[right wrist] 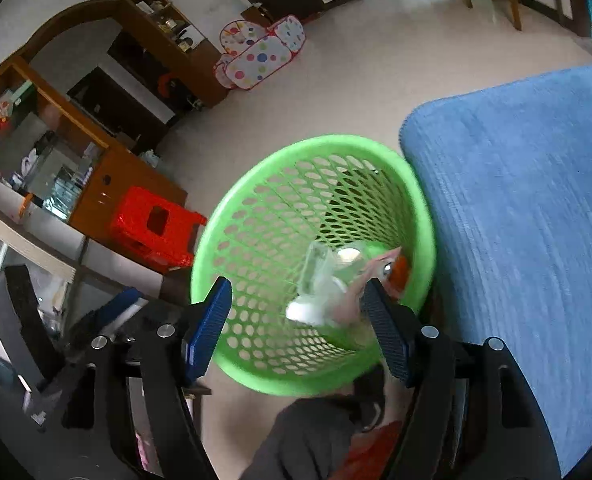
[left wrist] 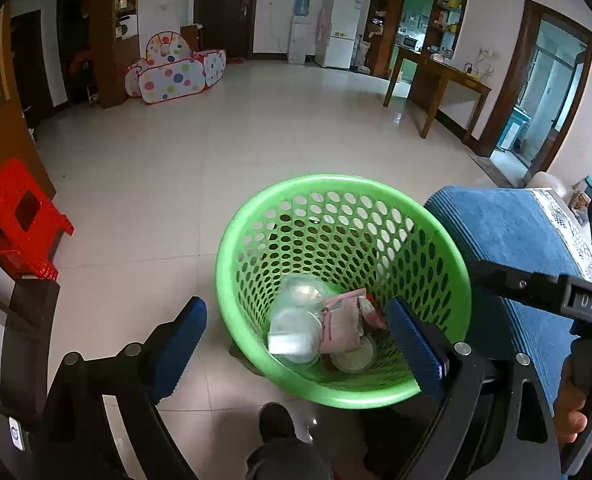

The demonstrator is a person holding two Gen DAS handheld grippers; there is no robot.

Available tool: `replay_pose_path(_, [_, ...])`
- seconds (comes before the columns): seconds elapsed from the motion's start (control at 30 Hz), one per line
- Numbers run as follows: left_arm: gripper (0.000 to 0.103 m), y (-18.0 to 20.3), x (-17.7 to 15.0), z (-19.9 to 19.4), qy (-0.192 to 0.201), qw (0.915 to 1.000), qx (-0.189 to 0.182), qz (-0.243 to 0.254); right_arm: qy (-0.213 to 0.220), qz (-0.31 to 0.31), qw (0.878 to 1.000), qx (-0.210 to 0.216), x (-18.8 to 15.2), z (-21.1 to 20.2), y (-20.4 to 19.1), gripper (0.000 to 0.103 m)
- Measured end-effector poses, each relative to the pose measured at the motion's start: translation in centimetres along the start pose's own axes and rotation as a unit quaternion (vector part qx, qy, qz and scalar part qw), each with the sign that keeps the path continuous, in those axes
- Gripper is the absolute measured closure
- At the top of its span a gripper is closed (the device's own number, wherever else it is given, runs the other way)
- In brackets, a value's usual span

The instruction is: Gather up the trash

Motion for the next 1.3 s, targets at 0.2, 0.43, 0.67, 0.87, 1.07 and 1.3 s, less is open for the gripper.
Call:
replay_pose_path(0.2, [0.011, 2.6, -0.2, -1.4, 0.01, 0.9997, -0.003, 0.021, 0.016, -0.043, 0.996, -0.071, -2.2, -3.0, 0.6, 0.025])
replay_pose_path(0.43, [0.011, 5.7, -1.3, -2.9, 0.014, 0.9992, -0.017, 0.034, 0.033, -0.066, 0.988, -0.134, -5.0, -6.5, 2.9, 0.02])
replay_pose_path(0.67, [0.008, 8.9, -2.1, -3.8, 0.011, 0.9981, -0.028, 0.053, 0.053, -0.072, 0.979, -0.185, -7.4, -9.9, 4.6, 0.014])
replay_pose_path(0.87, [0.007, 11.3, -2.6, -4.9, 0.016, 0.9969, -0.034, 0.07, 0.073, -0.067, 0.973, -0.207, -8.6, -12.6, 5.3, 0.009])
replay_pose_path(1.07, [0.007, 13.1, -3.2, -6.0, 0.016, 0.9956, -0.044, 0.081, 0.091, -0.044, 0.971, -0.216, -10.1, -14.9, 6.2, 0.008])
replay_pose_path(1.3, [0.007, 14.9, -3.8, -7.3, 0.024, 0.9946, -0.047, 0.089, 0.104, -0.026, 0.968, -0.228, -11.0, -16.6, 7.3, 0.008])
Point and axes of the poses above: each gripper's, at about its wrist camera, not at the fingertips, and z roughly the way its jaws point, y to its right, x to its top, the point moved 7 cm from there along z, roughly the way its jaws point, and after that the axes turned 1 degree about -y, right-handed, at the moved point
